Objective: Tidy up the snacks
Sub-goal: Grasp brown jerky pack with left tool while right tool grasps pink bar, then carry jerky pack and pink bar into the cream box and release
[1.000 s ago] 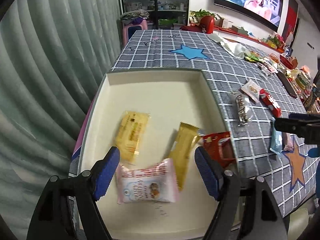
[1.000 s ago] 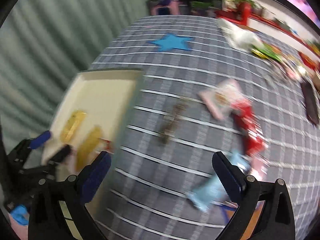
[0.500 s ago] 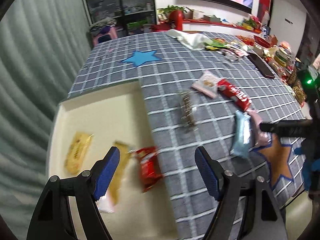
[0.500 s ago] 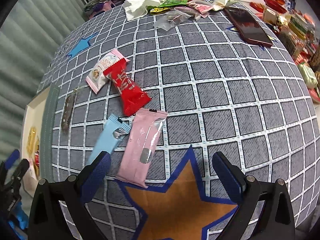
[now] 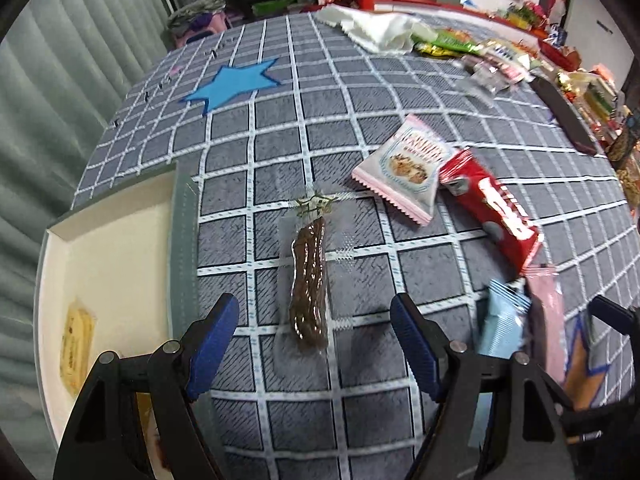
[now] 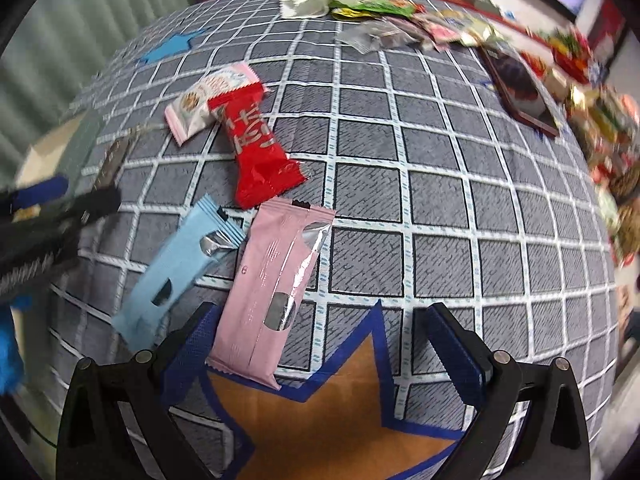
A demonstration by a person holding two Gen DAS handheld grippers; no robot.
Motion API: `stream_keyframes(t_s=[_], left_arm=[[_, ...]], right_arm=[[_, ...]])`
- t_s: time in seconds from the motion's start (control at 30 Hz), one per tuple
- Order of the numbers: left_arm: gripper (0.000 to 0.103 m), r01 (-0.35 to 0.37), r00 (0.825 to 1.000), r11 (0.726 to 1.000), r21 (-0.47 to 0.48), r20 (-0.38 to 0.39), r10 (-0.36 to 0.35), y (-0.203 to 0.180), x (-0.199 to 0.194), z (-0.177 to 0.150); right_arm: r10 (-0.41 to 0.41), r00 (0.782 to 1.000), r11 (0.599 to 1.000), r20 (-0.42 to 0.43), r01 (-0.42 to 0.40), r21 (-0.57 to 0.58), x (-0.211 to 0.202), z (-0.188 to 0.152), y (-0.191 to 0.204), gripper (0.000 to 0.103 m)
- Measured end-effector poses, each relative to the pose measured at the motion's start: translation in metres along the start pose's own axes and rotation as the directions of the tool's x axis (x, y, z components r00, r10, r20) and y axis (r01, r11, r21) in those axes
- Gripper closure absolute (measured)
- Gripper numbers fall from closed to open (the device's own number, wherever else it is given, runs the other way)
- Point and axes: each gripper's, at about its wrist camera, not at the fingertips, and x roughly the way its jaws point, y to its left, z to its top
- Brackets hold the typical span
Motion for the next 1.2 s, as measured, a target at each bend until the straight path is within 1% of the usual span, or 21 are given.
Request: stream_keyframes(t_s=[0.13,0.2,0.3,0.33,0.37,0.4,0.43,0.47,0.5,0.53,0.57,0.63,0.7,0.83,0.97,1.07,1.2], left_arm=[[0.018,0.001,1.000,1.000,-0.012,0.008,-0.001,0.002,0.004,0.003],[0.017,0.013,1.000,1.000,-0.019,0.008,-0.013,0.002,0.008,0.007],[0.018,0.029,1.000,0.998,-0.047,-0.006,-0.029,0.004,0.009,0.009],[0.022,0.036,0.999,0.998,-0.049,-0.007,-0.036,0.004,0.009,0.009],[0.027,0.059,0.998,0.997,-0.047,-0.004,-0.059,0.003,0.008,0.008],[0.042,0.096,0.995,0.994,-0.047,-0.002,-0.096,0.002,0.006,0.007],[0.059,0.107,0.994,0.993,-0.047,0.003,-0.107,0.000,0.004,0.006],[0.065,0.111,0.994,0.993,-0.032,0.006,-0.111,-0.004,0.002,0.005],[0.066,0.108,0.994,0.994,-0.020,0.004,-0.108,-0.007,0.000,0.004],[0.066,0.107,0.994,0.994,-0.017,0.003,-0.107,-0.009,-0.001,0.002],[0.066,0.113,0.994,0.993,-0.019,0.000,-0.113,-0.010,-0.003,-0.001],[0.066,0.131,0.991,0.991,-0.020,0.002,-0.131,-0.010,-0.008,-0.008],[0.067,0.134,0.991,0.991,-0.015,0.017,-0.134,-0.009,-0.016,-0.016],[0.066,0.133,0.990,0.991,-0.014,0.053,-0.132,-0.004,-0.032,-0.025],[0.066,0.146,0.986,0.989,-0.015,0.083,-0.144,0.003,-0.048,-0.030],[0.066,0.128,0.985,0.992,0.005,0.114,-0.128,0.005,-0.061,-0.036],[0.066,0.103,0.982,0.995,0.017,0.157,-0.104,0.012,-0.079,-0.042]], right_arm=[[0.011,0.999,1.000,0.032,-0.011,-0.024,0.001,-0.001,-0.001,0.001],[0.016,0.999,0.999,0.041,-0.014,-0.032,0.001,0.000,-0.002,0.001],[0.013,0.999,1.000,0.038,-0.013,-0.025,0.004,0.004,0.003,0.001],[0.017,0.999,1.000,0.039,-0.016,-0.025,0.003,0.004,0.003,0.001],[0.023,0.999,0.999,0.042,-0.022,-0.033,0.003,0.005,0.001,0.002],[0.029,0.998,0.999,0.051,-0.026,-0.047,0.001,0.003,-0.001,0.005],[0.022,0.997,0.998,0.068,-0.018,-0.060,-0.003,-0.002,0.000,0.014],[0.025,0.997,0.997,0.080,-0.019,-0.072,-0.006,-0.004,0.002,0.028],[0.029,0.996,0.997,0.089,-0.022,-0.077,-0.009,-0.005,0.002,0.037],[0.032,0.995,0.997,0.094,-0.025,-0.076,-0.012,-0.006,0.002,0.059],[0.037,0.995,0.997,0.093,-0.030,-0.074,-0.013,-0.005,0.001,0.077],[0.090,0.993,0.995,0.082,-0.086,-0.045,-0.014,-0.005,-0.005,0.077],[0.184,0.980,0.983,0.070,-0.185,0.013,-0.016,-0.007,-0.019,0.077],[0.268,0.960,0.956,0.074,-0.275,0.104,-0.020,-0.012,-0.036,0.077],[0.287,0.954,0.945,0.083,-0.296,0.136,-0.028,-0.014,-0.045,0.077],[0.305,0.948,0.938,0.090,-0.315,0.146,-0.035,-0.013,-0.046,0.077],[0.316,0.943,0.936,0.100,-0.327,0.126,-0.043,-0.011,-0.040,0.077]])
